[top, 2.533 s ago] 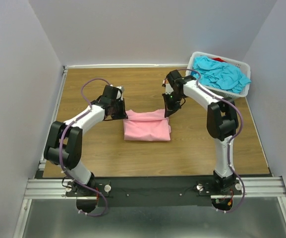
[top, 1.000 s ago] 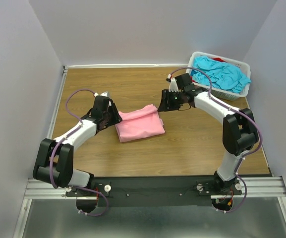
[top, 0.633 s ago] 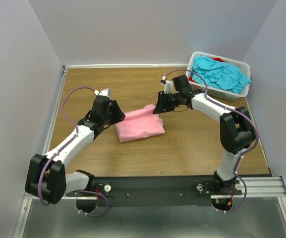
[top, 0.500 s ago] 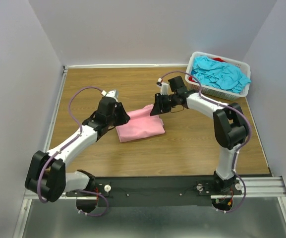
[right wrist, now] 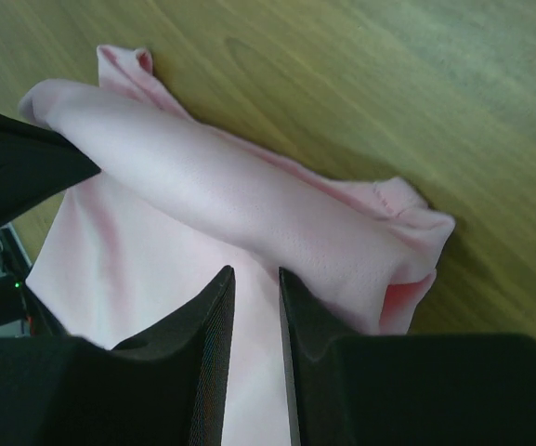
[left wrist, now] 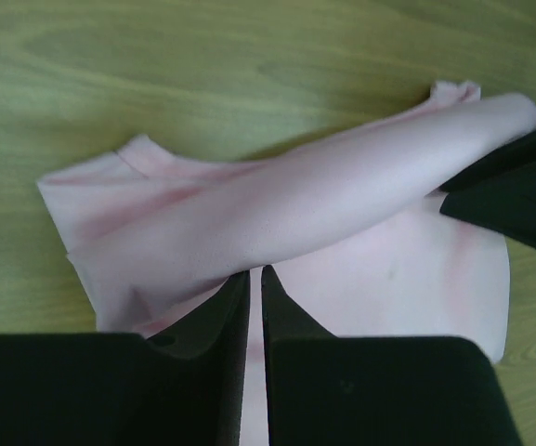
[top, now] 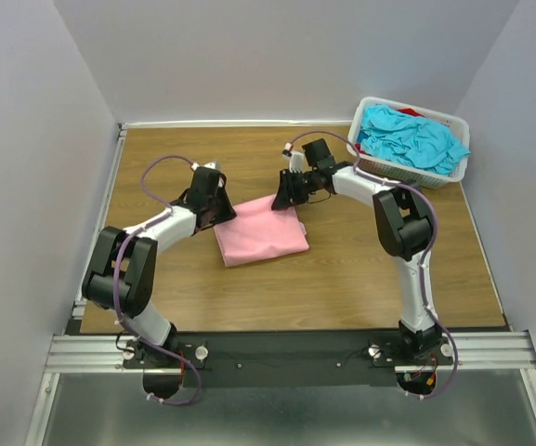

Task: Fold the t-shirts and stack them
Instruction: Fold the tshirt

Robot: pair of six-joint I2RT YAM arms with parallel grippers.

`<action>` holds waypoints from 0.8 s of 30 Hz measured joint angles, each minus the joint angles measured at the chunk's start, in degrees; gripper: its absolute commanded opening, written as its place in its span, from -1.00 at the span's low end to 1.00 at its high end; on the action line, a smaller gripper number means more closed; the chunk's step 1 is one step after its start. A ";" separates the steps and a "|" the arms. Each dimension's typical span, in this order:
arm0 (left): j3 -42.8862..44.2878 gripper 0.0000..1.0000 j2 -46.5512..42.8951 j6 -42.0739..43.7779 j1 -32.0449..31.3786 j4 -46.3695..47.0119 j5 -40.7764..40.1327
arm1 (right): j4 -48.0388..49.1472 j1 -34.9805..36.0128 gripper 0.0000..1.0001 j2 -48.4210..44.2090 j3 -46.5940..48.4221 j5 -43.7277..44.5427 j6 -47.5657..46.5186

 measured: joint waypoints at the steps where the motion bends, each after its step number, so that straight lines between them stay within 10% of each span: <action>1: 0.94 -0.68 0.92 0.07 0.63 0.28 0.00 | 0.04 0.00 -0.35 1.03 1.14 0.31 0.09; 15: 9.79 -0.34 12.68 0.33 4.72 2.47 1.16 | 1.42 -0.98 -0.07 5.75 9.73 2.86 5.46; 19: 7.32 -0.04 7.04 -0.33 5.01 3.56 1.75 | 4.94 -1.11 -0.05 2.14 3.91 2.78 8.76; 24: -1.38 -0.24 -8.11 -1.84 4.96 7.93 5.18 | 12.76 -1.16 -0.05 -4.74 -5.53 1.01 13.94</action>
